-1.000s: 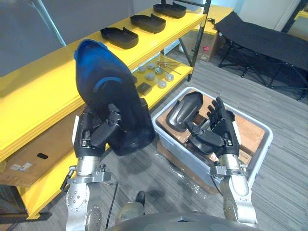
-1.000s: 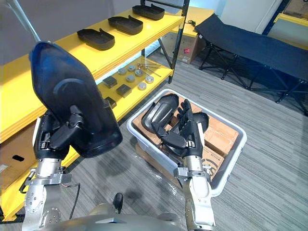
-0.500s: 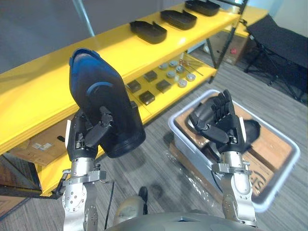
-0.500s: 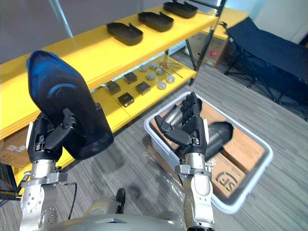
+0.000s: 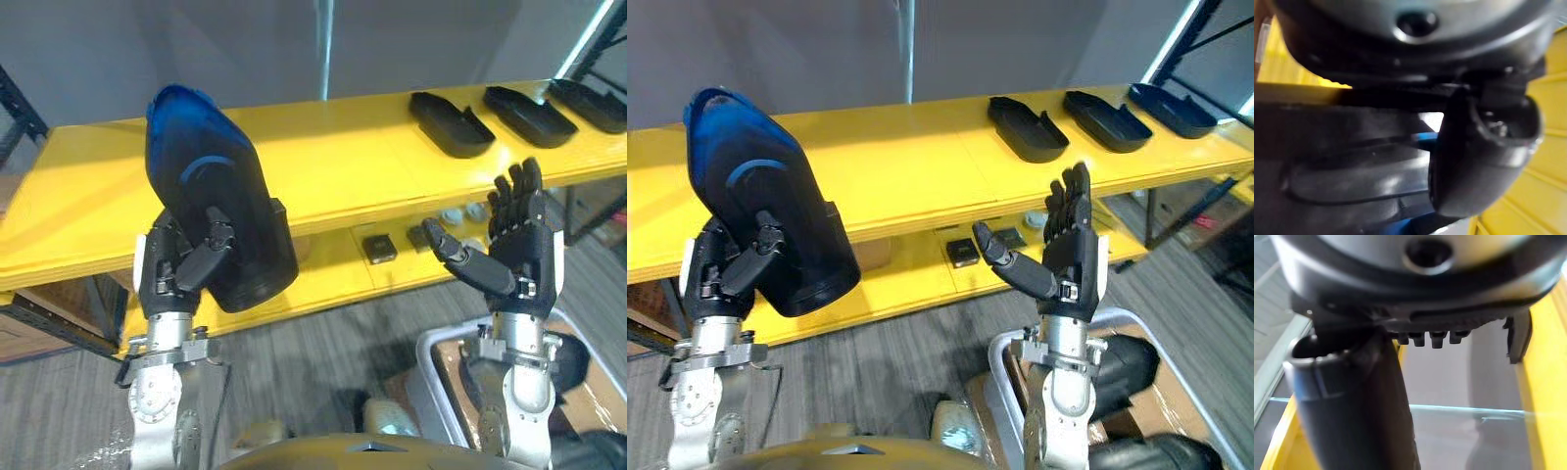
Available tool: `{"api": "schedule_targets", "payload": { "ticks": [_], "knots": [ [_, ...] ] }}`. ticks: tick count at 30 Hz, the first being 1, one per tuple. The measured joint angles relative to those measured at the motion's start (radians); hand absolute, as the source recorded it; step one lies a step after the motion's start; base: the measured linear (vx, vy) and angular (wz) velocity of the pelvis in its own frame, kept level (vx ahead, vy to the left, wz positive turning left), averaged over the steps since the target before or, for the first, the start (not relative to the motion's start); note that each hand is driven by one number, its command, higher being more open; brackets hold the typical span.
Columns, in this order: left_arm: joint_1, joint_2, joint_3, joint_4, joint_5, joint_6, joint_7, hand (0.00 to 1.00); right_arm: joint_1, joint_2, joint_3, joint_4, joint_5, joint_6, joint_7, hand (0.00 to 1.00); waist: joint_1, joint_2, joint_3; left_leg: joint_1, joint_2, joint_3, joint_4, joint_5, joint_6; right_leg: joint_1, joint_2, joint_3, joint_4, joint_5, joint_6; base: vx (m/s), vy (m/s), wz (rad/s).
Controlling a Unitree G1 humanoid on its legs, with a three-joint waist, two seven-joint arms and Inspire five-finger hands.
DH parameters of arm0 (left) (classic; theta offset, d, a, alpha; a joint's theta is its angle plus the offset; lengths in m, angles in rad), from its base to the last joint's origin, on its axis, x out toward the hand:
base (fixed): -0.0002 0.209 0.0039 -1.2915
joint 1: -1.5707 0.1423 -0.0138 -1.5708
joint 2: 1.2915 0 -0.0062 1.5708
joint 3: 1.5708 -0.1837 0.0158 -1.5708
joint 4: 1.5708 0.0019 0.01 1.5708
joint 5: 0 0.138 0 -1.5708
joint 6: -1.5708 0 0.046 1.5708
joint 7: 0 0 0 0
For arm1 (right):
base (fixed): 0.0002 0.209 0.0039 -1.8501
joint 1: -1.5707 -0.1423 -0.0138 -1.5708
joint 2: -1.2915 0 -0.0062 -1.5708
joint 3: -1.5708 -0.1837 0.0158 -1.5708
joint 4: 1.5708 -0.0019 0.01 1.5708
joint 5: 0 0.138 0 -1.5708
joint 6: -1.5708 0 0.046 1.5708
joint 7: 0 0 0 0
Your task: Walk over and take three plastic housings, then place them on the shelf
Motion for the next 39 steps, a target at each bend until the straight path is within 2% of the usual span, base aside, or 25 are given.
{"api": "schedule_targets", "payload": {
  "ticks": [3, 7, 9, 10, 11, 12, 13, 14, 15, 16, 17, 18, 19, 21, 24, 26, 29, 32, 34, 37, 39],
  "knots": [
    [-0.005, -0.01, -0.001, -0.023, 0.001, 0.0, -0.005, 0.0, -0.024, 0.004, -0.018, -0.012, 0.001, 0.0, -0.004, 1.0, -0.001, 0.002, -0.002, 0.043, 0.028, 0.059, -0.074, 0.027, -0.02, 0.036, 0.01, -0.015, -0.047, 0.004, -0.007, 0.2, -0.109, 0.09],
    [-0.006, -0.01, -0.004, -0.023, 0.002, -0.003, -0.005, 0.0, -0.019, 0.036, -0.036, -0.013, 0.017, -0.001, -0.003, 1.0, -0.002, 0.0, -0.015, 0.085, 0.034, 0.103, -0.125, 0.048, -0.018, 0.08, 0.009, -0.015, -0.09, 0.004, -0.006, 0.1, 0.002, -0.01],
    [-0.006, -0.01, -0.015, -0.023, 0.004, -0.005, -0.004, 0.0, 0.0, 0.046, -0.035, -0.013, 0.02, -0.005, 0.003, 1.0, -0.001, -0.002, -0.015, 0.071, 0.033, 0.109, -0.078, 0.05, -0.02, 0.091, 0.009, -0.016, -0.101, 0.0, -0.007, 0.06, 0.024, 0.03],
    [-0.007, -0.01, -0.02, -0.023, 0.005, -0.005, -0.005, 0.0, 0.015, 0.058, -0.034, -0.014, 0.021, -0.009, 0.008, 1.0, -0.003, -0.003, -0.013, 0.03, 0.034, 0.123, 0.012, 0.047, -0.024, 0.102, 0.007, -0.019, -0.102, -0.003, -0.01, 0.03, 0.029, 0.15],
    [-0.009, -0.01, -0.021, -0.022, 0.005, -0.005, -0.007, 0.0, 0.021, 0.061, -0.033, -0.016, 0.021, -0.01, 0.007, 1.0, -0.004, -0.005, -0.007, -0.019, 0.041, 0.159, 0.142, 0.05, -0.061, 0.128, -0.007, -0.023, -0.114, -0.005, -0.012, 0.03, 0.045, 0.21],
    [-0.011, -0.01, -0.022, -0.023, 0.007, -0.005, -0.011, 0.0, 0.021, 0.061, -0.034, -0.018, 0.02, -0.01, 0.005, 1.0, -0.004, -0.01, 0.004, -0.042, 0.052, 0.187, 0.201, 0.042, -0.066, 0.15, -0.02, -0.026, -0.123, -0.005, -0.013, 0.03, 0.066, 0.11],
    [-0.01, -0.006, -0.035, -0.022, 0.01, -0.007, -0.022, 0.0, 0.021, 0.066, -0.034, -0.018, 0.018, -0.012, 0.002, 1.0, 0.002, -0.022, 0.015, -0.05, 0.08, 0.232, 0.21, 0.014, -0.02, 0.174, -0.03, -0.023, -0.13, -0.005, -0.013, 0.03, 0.08, 0.03],
    [-0.014, 0.001, -0.052, -0.022, 0.02, -0.014, -0.034, 0.0, 0.015, 0.071, -0.035, -0.023, 0.018, -0.022, -0.013, 1.0, 0.002, -0.02, 0.014, -0.055, 0.134, 0.269, 0.167, 0.006, -0.008, 0.194, -0.039, -0.019, -0.135, -0.021, -0.015, 0.01, 0.125, -0.01],
    [-0.027, 0.001, -0.071, -0.022, 0.042, -0.027, -0.042, 0.0, 0.01, 0.065, -0.03, -0.036, 0.017, -0.032, -0.024, 1.0, -0.004, -0.004, 0.017, -0.055, 0.184, 0.273, 0.095, 0.017, -0.02, 0.2, -0.04, -0.007, -0.126, -0.043, 0.006, -0.02, 0.218, -0.11],
    [-0.039, 0.001, -0.089, -0.021, 0.049, -0.029, -0.045, 0.0, 0.008, 0.054, -0.025, -0.042, 0.015, -0.045, -0.032, 1.0, -0.002, 0.013, 0.016, -0.042, 0.21, 0.269, 0.034, 0.055, -0.058, 0.196, -0.042, 0.009, -0.104, -0.057, 0.027, -0.03, 0.268, -0.34],
    [-0.049, 0.001, -0.099, -0.018, 0.049, -0.029, -0.048, 0.0, 0.003, 0.046, -0.022, -0.043, 0.008, -0.049, -0.04, 1.0, 0.0, 0.016, 0.015, -0.015, 0.196, 0.286, 0.019, 0.091, -0.086, 0.187, -0.057, 0.042, -0.078, -0.069, 0.041, -0.02, 0.34, -0.76],
    [-0.06, 0.006, -0.1, -0.018, 0.048, -0.03, -0.047, 0.0, -0.001, 0.046, -0.001, -0.045, 0.007, -0.051, -0.044, 1.0, -0.002, 0.011, 0.011, 0.004, 0.16, 0.314, 0.008, 0.085, -0.079, 0.177, -0.076, 0.09, -0.075, -0.072, 0.048, -0.01, 0.285, -0.78],
    [-0.071, 0.009, -0.101, -0.019, 0.049, -0.03, -0.046, 0.0, 0.0, 0.046, 0.008, -0.048, 0.007, -0.053, -0.044, 1.0, -0.007, 0.008, 0.003, 0.004, 0.146, 0.332, 0.003, 0.081, -0.073, 0.166, -0.088, 0.111, -0.078, -0.066, 0.052, -0.01, 0.333, -0.79],
    [-0.135, 0.032, -0.095, -0.021, 0.05, -0.027, -0.042, 0.0, -0.002, 0.048, 0.015, -0.053, 0.007, -0.056, -0.045, 1.0, -0.026, -0.021, -0.002, -0.002, 0.108, 0.401, 0.001, 0.071, -0.057, 0.125, -0.129, 0.174, -0.098, -0.042, 0.083, -0.01, 0.298, -0.62],
    [-0.15, 0.035, -0.096, -0.021, 0.052, -0.004, -0.04, 0.0, 0.0, 0.069, 0.028, -0.053, 0.01, -0.056, -0.04, 1.0, -0.045, -0.029, -0.012, 0.012, 0.109, 0.463, 0.003, 0.066, -0.039, 0.134, -0.137, 0.2, -0.164, 0.025, 0.108, 0.06, 0.189, -0.63],
    [-0.17, 0.039, -0.101, -0.017, 0.086, 0.048, -0.038, 0.0, 0.001, 0.075, 0.055, -0.053, 0.007, -0.056, -0.036, 1.0, -0.058, -0.029, -0.02, 0.025, 0.12, 0.501, -0.004, 0.065, -0.039, 0.135, -0.127, 0.199, -0.228, 0.082, 0.112, 0.11, 0.085, -0.65],
    [-0.206, 0.05, -0.132, 0.001, 0.119, 0.106, -0.025, 0.0, 0.003, 0.075, 0.06, -0.052, 0.006, -0.045, -0.027, 1.0, -0.083, -0.024, -0.023, 0.036, 0.12, 0.515, -0.023, 0.065, -0.039, 0.138, -0.118, 0.191, -0.258, 0.103, 0.111, 0.07, -0.007, -0.29],
    [-0.275, 0.077, -0.166, 0.06, 0.117, 0.165, -0.01, 0.0, 0.011, 0.074, 0.058, -0.044, 0.006, 0.0, -0.014, 1.0, -0.105, -0.009, -0.035, 0.061, 0.12, 0.523, -0.056, 0.074, -0.047, 0.139, -0.11, 0.187, -0.258, 0.104, 0.111, 0.03, -0.041, -0.13],
    [-0.333, 0.093, -0.169, 0.111, 0.117, 0.187, 0.03, 0.0, 0.026, 0.073, 0.06, -0.031, -0.001, 0.027, 0.004, 1.0, -0.117, 0.003, -0.042, 0.08, 0.121, 0.541, -0.082, 0.084, -0.051, 0.135, -0.104, 0.193, -0.259, 0.107, 0.106, 0.0, -0.04, -0.25],
    [-0.431, 0.128, -0.152, 0.178, 0.116, 0.201, 0.125, 0.0, 0.068, 0.072, 0.062, -0.03, -0.001, 0.055, 0.037, 1.0, -0.142, 0.009, -0.046, 0.088, 0.127, 0.562, -0.101, 0.092, -0.059, 0.13, -0.094, 0.2, -0.277, 0.121, 0.097, -0.04, -0.044, -0.26],
    [-0.531, 0.153, -0.103, 0.258, 0.115, 0.207, 0.23, 0.0, 0.086, 0.066, 0.072, -0.03, 0.001, 0.081, 0.068, 1.0, -0.169, 0.01, -0.046, 0.09, 0.134, 0.591, -0.108, 0.096, -0.064, 0.112, -0.087, 0.218, -0.291, 0.134, 0.097, -0.08, -0.031, -0.37]
  ]
}}
